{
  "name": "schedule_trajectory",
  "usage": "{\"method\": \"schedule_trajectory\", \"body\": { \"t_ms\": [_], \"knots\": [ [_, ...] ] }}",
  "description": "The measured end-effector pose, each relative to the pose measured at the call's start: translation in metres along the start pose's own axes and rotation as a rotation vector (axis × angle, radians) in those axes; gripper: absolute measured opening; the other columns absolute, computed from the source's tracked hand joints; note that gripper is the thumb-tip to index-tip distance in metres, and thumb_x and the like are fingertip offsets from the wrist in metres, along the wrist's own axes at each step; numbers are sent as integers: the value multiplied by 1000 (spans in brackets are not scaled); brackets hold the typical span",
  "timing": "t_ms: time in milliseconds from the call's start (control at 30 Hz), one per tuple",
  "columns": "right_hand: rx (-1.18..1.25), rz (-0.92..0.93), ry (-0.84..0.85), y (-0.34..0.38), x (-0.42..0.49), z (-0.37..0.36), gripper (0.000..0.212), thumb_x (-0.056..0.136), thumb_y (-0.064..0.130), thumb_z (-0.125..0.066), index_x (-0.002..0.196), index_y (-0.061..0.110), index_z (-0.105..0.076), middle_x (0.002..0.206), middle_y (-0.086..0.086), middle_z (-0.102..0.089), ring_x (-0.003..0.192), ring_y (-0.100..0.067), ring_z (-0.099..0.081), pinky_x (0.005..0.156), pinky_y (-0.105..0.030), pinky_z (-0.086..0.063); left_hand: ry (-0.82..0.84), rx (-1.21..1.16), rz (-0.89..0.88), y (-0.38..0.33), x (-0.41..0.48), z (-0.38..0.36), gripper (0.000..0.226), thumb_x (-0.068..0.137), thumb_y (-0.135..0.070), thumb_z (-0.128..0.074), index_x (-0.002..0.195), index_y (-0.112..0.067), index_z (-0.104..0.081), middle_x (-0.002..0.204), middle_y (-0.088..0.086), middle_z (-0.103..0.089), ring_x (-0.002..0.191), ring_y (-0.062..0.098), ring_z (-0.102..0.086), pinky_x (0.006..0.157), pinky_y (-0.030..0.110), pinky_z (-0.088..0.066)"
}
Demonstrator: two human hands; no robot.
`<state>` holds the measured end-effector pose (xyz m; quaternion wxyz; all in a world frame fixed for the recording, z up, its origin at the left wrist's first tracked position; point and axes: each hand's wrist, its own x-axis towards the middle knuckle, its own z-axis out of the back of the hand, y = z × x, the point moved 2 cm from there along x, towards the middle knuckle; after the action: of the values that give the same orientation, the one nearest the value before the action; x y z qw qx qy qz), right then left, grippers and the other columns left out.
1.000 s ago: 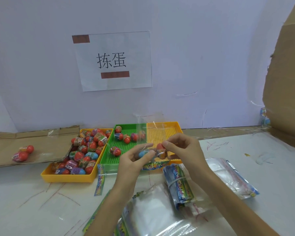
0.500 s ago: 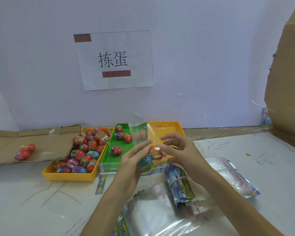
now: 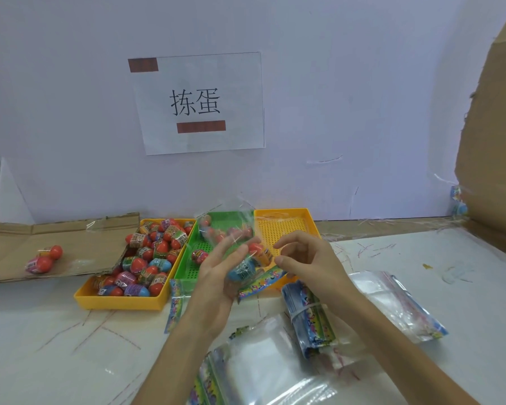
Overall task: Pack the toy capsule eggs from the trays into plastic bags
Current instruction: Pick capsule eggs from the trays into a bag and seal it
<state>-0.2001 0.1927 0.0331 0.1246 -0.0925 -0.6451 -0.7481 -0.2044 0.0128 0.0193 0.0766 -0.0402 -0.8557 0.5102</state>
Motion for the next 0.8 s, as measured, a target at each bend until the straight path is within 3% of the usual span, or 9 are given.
{"method": "schedule_trajectory", "body": {
  "t_ms": [133,233,300,367,467,633,800],
  "knots": [
    [78,-13,23,1,-1,1,23,87,1,-75,93,22,-73,75,0,-68,70,-15,-63,66,-31,-57,39,15,75,3,-2,-4,48,88,-21,-69,133,-5,-62,128,19,-69,105,23,-72,82,32,-62],
    [104,3,5,2,-1,-1,23,85,-1,-76,93,20,-73,77,1,-68,71,-15,-63,66,-33,-56,-56,-32,81,5,-2,-4,47,85,-22,-71,127,-3,-65,124,22,-70,105,28,-73,77,33,-63],
    [121,24,-21,4,-1,-2,26,84,-3,-76,90,23,-74,77,1,-68,71,-15,-63,65,-32,-56,-91,-81,59,5,-1,-2,37,82,-26,-72,114,-7,-71,117,17,-73,106,32,-72,76,38,-62],
    [129,45,-49,5,-1,-2,32,83,-5,-76,85,27,-74,76,0,-67,70,-15,-63,64,-29,-56,-94,-116,36,3,0,-2,20,79,-28,-72,94,-17,-78,102,9,-76,90,25,-76,65,36,-64],
    [106,51,-24,5,-1,-2,32,84,-6,-75,88,26,-73,76,0,-66,70,-16,-63,63,-30,-56,-112,-133,8,2,-1,-2,13,78,-28,-72,86,-22,-81,94,5,-76,82,20,-76,61,34,-63],
    [35,-10,5,2,-2,-6,27,90,-4,-70,100,20,-72,82,-2,-64,71,-17,-70,65,-30,-59,-73,-112,-1,-1,-4,-4,37,87,-36,-67,118,-17,-72,118,10,-74,100,27,-73,74,41,-63],
    [128,-43,-51,0,-1,-2,26,90,-11,-64,104,10,-70,81,-6,-61,70,-19,-70,69,-33,-61,-27,-135,73,3,-4,-8,53,89,-27,-68,136,-6,-61,133,19,-65,115,27,-65,85,33,-60]
  ]
}}
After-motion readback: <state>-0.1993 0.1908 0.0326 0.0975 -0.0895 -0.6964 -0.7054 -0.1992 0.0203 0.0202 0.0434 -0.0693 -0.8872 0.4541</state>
